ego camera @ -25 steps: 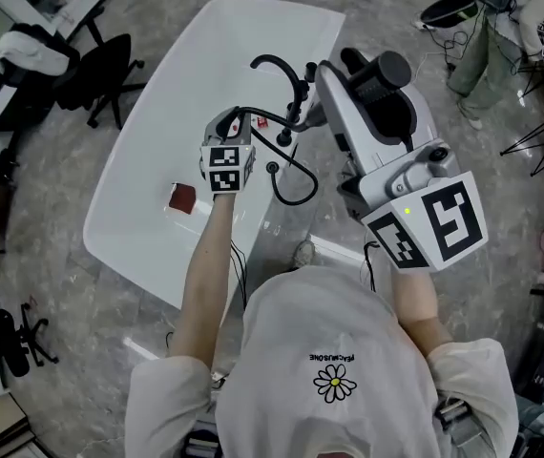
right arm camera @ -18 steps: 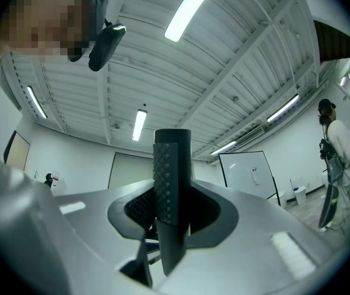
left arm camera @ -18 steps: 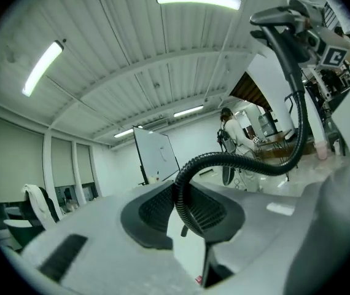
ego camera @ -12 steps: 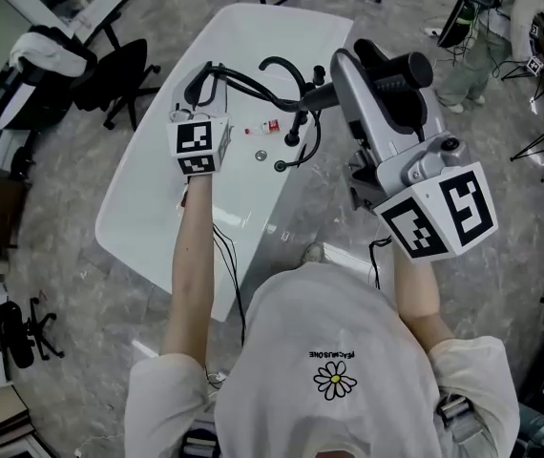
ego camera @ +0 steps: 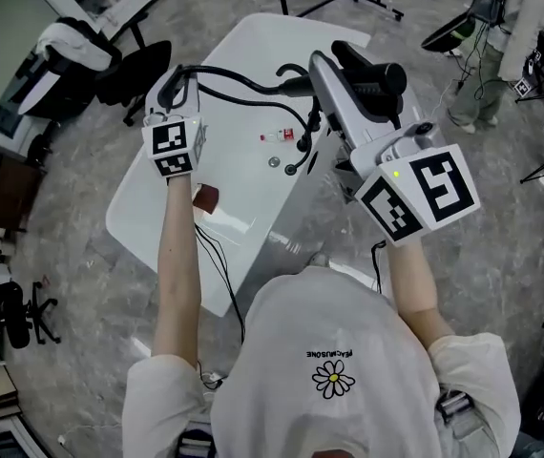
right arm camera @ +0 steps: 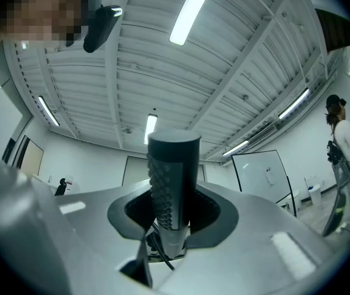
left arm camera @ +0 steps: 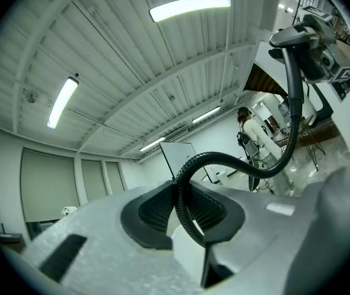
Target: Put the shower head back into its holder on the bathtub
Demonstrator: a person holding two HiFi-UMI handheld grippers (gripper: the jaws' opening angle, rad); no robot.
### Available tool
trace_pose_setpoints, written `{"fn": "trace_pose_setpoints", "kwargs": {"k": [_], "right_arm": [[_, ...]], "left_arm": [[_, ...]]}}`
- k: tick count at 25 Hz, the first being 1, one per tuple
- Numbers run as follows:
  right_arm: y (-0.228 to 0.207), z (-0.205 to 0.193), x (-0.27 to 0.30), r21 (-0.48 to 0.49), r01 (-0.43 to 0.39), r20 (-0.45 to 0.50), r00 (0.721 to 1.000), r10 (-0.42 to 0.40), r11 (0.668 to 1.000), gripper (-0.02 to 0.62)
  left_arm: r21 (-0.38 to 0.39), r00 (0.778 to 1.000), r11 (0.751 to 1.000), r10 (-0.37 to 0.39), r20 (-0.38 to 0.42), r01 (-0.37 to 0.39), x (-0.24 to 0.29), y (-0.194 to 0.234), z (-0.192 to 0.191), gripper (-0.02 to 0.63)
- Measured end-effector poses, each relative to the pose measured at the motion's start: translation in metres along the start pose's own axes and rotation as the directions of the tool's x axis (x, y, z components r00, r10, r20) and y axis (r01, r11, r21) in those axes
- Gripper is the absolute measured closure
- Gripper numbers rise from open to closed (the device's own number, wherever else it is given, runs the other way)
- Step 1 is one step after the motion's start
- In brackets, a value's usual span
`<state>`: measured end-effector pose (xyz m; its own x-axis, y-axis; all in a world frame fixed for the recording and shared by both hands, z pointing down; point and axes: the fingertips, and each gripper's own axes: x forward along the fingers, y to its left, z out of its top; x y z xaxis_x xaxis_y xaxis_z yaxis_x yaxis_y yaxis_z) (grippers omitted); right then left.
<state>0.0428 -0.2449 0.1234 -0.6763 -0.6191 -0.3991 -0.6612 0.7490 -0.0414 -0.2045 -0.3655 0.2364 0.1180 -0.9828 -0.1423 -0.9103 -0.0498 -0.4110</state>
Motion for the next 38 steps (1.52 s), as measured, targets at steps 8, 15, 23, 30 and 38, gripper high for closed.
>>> {"fn": "trace_pose_setpoints", "kwargs": {"k": [8, 15, 23, 30, 38], "right_arm": [[0.016, 0.004, -0.005, 0.009, -0.031, -0.007, 0.999, 0.031, 0.999, 0.485], [0.028, 0.031, -0.008, -0.082, -0.033, 0.039, 0.999, 0.036, 0.996, 0.485], [0.032, 0.067, -0.021, -0.155, 0.014, 0.115, 0.993, 0.004, 0.988, 0.485], [0.028, 0.066, -0.021, -0.192, 0.027, 0.097, 0.995, -0.008, 0.981, 0.485], [0.027, 0.047, 0.000, -0.215, -0.021, 0.048, 0.998, 0.032, 0.976, 0.485]], "left_arm": [[0.064, 0.998, 0.996, 0.062, 0.021, -0.063, -0.038, 0.027, 0.036, 0.541], [0.092, 0.995, 0.996, 0.011, 0.097, -0.020, -0.042, -0.003, 0.083, 0.543], [0.150, 0.987, 0.987, -0.087, 0.132, 0.067, -0.024, -0.043, 0.119, 0.543], [0.003, 0.990, 0.991, -0.132, 0.052, 0.132, -0.002, -0.083, 0.075, 0.543], [-0.102, 0.980, 0.981, -0.176, -0.094, 0.166, 0.017, -0.118, -0.017, 0.543]]}}
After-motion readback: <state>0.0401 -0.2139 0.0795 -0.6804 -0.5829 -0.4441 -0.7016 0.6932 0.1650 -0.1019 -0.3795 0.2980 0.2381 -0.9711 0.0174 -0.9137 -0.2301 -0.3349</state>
